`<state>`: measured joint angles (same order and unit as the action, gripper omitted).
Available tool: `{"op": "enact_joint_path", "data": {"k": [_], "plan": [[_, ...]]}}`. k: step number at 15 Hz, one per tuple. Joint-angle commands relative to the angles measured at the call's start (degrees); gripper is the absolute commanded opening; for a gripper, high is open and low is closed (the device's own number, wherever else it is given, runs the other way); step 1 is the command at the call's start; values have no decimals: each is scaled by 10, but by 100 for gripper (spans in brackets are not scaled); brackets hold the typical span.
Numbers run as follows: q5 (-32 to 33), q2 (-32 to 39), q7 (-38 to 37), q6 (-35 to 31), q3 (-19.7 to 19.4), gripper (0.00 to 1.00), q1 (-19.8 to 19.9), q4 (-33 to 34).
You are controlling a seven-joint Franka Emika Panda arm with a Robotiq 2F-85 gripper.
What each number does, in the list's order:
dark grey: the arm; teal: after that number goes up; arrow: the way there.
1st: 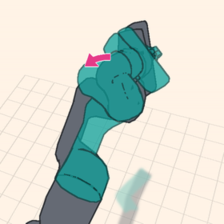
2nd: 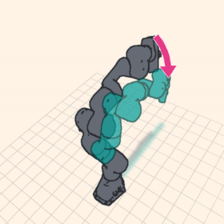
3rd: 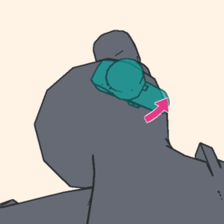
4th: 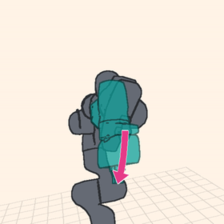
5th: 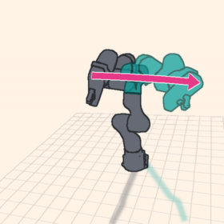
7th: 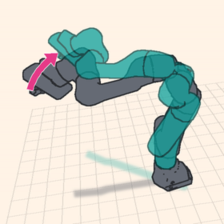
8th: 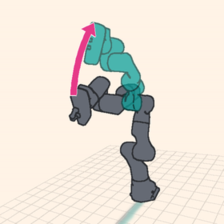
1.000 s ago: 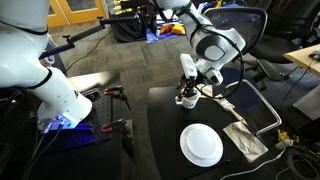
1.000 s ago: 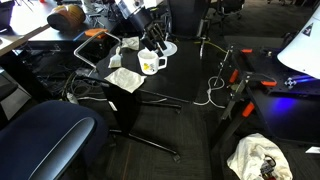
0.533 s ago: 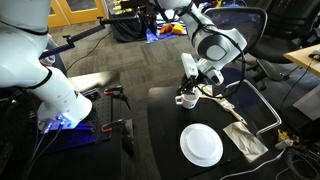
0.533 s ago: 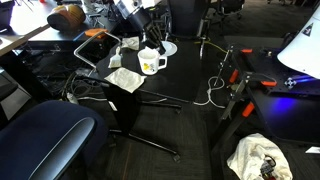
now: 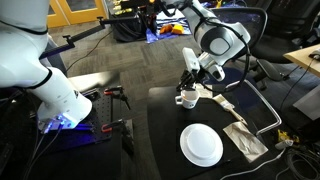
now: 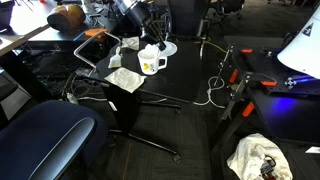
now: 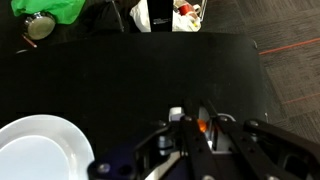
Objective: Take the orange marker out of the white mug
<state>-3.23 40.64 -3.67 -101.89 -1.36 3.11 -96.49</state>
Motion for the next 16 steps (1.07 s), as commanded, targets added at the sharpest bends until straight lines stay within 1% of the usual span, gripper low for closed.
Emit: {"op": "enact_joint_path", "data": {"k": [1, 4, 9, 13, 16], "plan": [[-6, -61, -25, 37, -3, 3, -11, -25], [-4, -120, -36, 33, -3, 3, -19, -59], [0, -234, -64, 26, -5, 3, -28, -136], [4, -307, -135, 5, -12, 3, -28, -206], [10, -328, -224, -20, -21, 3, -25, -244]]}}
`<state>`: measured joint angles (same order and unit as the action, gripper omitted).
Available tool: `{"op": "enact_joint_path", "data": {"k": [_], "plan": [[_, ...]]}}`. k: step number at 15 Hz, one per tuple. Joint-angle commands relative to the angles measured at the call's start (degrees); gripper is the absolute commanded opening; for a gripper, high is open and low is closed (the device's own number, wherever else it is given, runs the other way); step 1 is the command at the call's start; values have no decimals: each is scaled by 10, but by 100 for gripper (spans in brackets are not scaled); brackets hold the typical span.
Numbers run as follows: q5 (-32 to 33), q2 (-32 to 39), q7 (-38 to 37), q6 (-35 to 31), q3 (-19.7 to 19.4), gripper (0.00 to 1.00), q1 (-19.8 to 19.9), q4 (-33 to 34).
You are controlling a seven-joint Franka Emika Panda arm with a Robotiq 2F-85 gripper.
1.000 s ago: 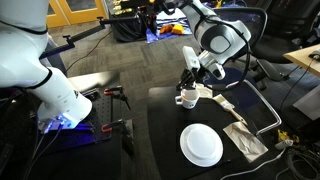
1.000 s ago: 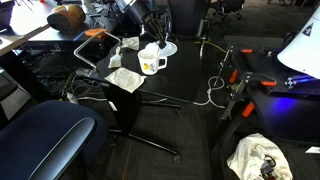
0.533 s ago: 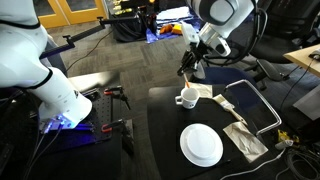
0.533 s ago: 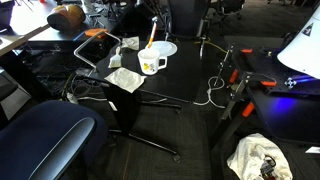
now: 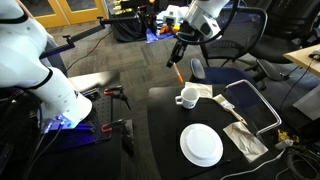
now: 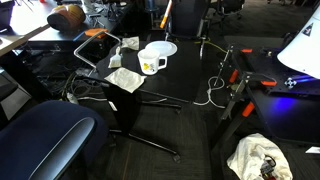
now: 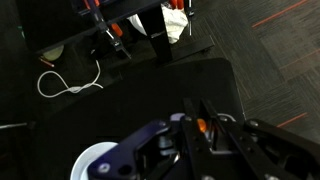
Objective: Take the orange marker out of the white mug
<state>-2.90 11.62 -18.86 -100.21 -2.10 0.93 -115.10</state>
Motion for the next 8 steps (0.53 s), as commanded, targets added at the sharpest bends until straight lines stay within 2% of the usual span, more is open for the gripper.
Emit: {"op": "enact_joint_path", "data": {"k": [1, 8], "plan": [[11, -37, -99, -47, -18, 3, -2, -69], [21, 8, -286, -179, -45, 3, -1, -129]]}}
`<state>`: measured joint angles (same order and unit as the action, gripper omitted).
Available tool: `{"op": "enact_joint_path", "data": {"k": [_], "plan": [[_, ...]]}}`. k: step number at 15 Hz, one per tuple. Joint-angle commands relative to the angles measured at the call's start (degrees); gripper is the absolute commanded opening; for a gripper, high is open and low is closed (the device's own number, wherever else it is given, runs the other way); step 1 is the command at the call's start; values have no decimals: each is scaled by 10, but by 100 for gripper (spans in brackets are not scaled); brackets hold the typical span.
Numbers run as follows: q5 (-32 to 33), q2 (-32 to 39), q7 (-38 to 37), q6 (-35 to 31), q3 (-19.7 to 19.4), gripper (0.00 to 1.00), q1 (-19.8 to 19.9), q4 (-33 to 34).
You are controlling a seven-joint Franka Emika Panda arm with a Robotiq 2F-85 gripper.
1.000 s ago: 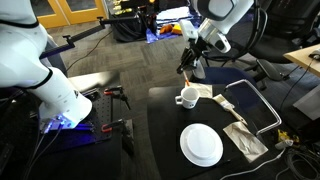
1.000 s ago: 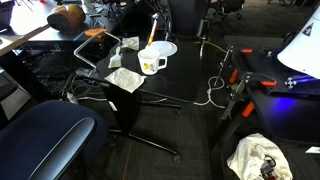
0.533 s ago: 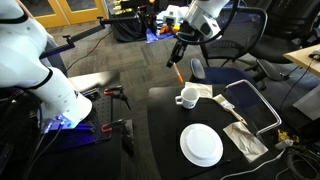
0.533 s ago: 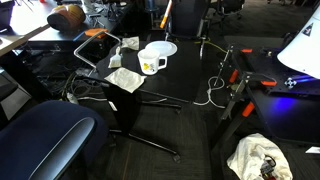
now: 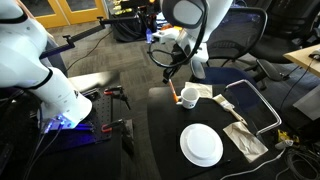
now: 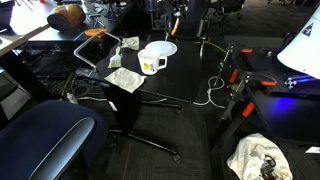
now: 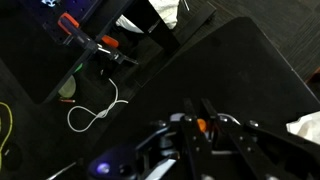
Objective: Take the orange marker out of the white mug
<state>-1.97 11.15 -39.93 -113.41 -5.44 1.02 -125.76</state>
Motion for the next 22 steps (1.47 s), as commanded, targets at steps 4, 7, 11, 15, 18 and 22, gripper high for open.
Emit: {"op": "enact_joint_path", "data": {"k": [4, 7, 11, 15, 18, 22], "plan": [[12, 52, -164, -111, -29, 3, -1, -39], [15, 80, -203, -152, -41, 3, -4, -43], [24, 110, -236, -232, -54, 3, -11, -56], [36, 130, -272, -316, -71, 3, -24, -76], [46, 134, -312, -354, -92, 3, -43, -97], [57, 135, -366, -366, -111, 3, -64, -118]]}}
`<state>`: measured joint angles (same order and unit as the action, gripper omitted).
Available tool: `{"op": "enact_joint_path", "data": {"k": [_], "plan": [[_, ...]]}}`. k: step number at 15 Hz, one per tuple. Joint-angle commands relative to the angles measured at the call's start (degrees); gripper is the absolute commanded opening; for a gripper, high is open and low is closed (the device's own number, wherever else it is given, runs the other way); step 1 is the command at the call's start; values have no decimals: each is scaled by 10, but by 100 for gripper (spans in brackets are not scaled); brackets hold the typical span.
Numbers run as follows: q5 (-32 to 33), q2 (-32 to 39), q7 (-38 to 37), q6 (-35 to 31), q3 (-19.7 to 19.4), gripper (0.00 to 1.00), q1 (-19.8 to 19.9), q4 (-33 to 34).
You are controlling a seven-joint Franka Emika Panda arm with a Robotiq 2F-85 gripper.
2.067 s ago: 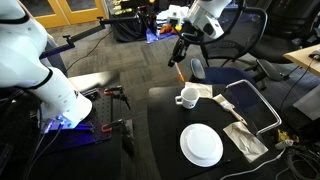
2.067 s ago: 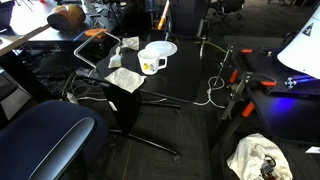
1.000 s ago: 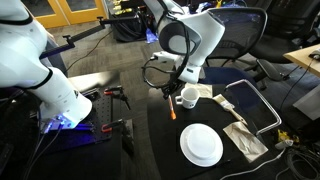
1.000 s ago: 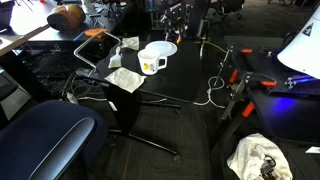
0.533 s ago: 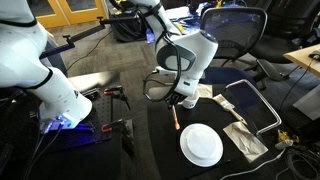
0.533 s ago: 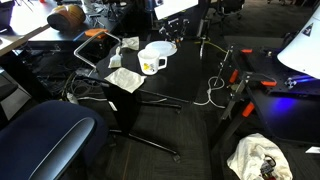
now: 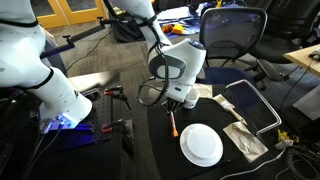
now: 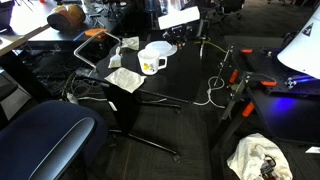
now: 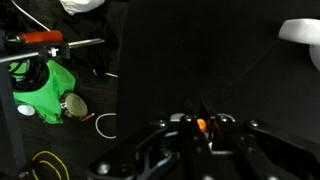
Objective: Take the orange marker out of the white mug
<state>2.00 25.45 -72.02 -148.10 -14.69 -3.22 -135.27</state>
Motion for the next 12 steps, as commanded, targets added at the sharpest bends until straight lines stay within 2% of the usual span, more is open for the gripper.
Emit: {"op": "enact_joint_path", "data": {"k": [1, 2, 4, 9, 11, 12], "plan": [[17, -8, -52, -19, -20, 3, -24, -26], [17, -9, -56, -19, -20, 38, -25, -30], [20, -14, -65, -21, -22, 45, -30, -35], [55, -44, -96, -35, -42, 85, -47, -51], [83, -82, -105, -42, -53, 98, -58, -72], [96, -99, -109, -43, -54, 100, -60, -80]]}}
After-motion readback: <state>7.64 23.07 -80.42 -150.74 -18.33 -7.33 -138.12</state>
